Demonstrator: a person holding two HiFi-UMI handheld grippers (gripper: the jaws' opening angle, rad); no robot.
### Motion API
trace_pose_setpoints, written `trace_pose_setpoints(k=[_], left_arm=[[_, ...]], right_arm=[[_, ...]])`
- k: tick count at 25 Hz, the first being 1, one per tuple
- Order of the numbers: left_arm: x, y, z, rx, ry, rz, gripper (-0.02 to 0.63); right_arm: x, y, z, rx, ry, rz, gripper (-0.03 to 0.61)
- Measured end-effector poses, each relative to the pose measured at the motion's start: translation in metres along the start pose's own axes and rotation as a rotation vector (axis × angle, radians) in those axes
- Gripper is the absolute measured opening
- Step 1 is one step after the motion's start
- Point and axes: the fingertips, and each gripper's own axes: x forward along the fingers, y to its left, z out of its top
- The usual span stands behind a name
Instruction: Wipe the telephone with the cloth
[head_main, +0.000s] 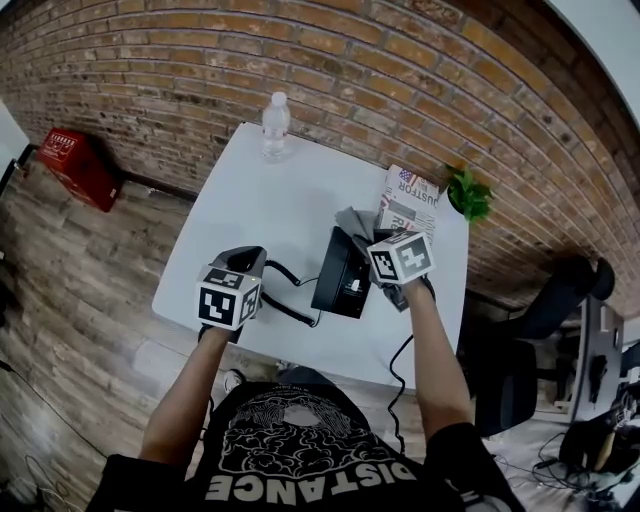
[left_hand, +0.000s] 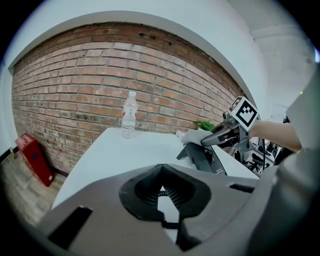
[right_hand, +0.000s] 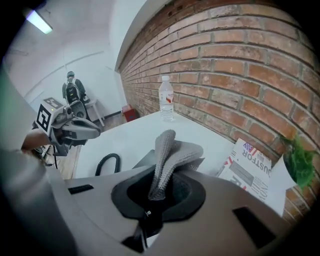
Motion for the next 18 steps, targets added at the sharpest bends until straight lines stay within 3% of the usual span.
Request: trace_pose_setpoints(k=[18], left_arm=[[-0.012, 0.012, -0.007, -0.022, -0.001, 0.031, 0.005]], right_arm=[[0.015, 0.012, 0.016, -0.091, 0.048, 0.036, 0.012]])
